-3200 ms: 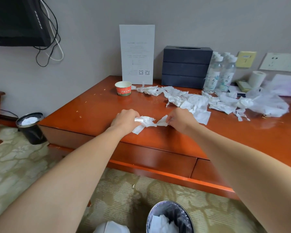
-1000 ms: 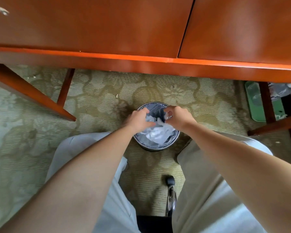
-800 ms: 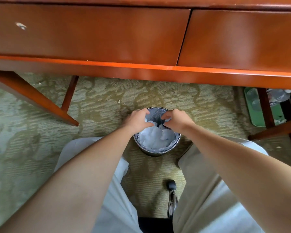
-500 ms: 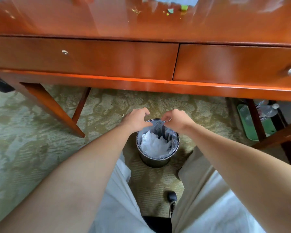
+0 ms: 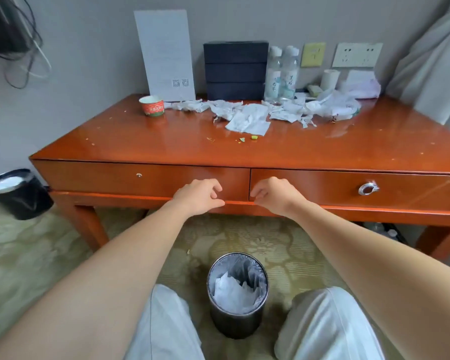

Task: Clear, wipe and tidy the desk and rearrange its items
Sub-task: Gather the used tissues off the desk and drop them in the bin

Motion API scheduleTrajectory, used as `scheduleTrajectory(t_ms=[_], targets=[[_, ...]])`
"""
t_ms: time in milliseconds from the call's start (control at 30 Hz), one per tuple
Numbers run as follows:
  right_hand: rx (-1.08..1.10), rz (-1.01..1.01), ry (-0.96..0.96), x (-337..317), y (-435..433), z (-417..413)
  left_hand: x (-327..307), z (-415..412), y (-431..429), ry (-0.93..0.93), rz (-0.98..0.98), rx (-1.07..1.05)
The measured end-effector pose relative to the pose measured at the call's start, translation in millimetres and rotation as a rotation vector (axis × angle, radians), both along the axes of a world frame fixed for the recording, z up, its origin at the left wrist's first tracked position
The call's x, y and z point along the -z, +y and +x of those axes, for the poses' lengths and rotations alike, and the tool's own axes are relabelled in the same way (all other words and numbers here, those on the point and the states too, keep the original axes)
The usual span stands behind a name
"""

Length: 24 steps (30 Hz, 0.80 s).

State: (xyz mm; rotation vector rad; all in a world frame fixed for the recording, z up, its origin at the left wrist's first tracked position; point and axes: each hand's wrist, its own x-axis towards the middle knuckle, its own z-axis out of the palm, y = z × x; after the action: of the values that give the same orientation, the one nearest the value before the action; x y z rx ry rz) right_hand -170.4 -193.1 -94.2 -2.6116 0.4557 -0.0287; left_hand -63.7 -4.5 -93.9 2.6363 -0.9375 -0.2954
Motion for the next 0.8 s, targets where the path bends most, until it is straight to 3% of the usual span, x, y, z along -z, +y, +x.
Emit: scheduleTrajectory(t_ms=[233,433,800], targets=[[0.027,-0.047,-0.044,-51.1,-34.2,28.1,-56.3,41.3,-22.2,-0.112,-0.047,-0.015],[0.103,0.015,-0.186,-77.7,-80.5,89.5,-94.0,124.2,-67.0,-0.164,-0.112,-0.061],[-0.007,-0.146,0.043,-53.6,-107.2,180.5,-74.7,239.4,-156.9,-0.167,-0.058,0.014]])
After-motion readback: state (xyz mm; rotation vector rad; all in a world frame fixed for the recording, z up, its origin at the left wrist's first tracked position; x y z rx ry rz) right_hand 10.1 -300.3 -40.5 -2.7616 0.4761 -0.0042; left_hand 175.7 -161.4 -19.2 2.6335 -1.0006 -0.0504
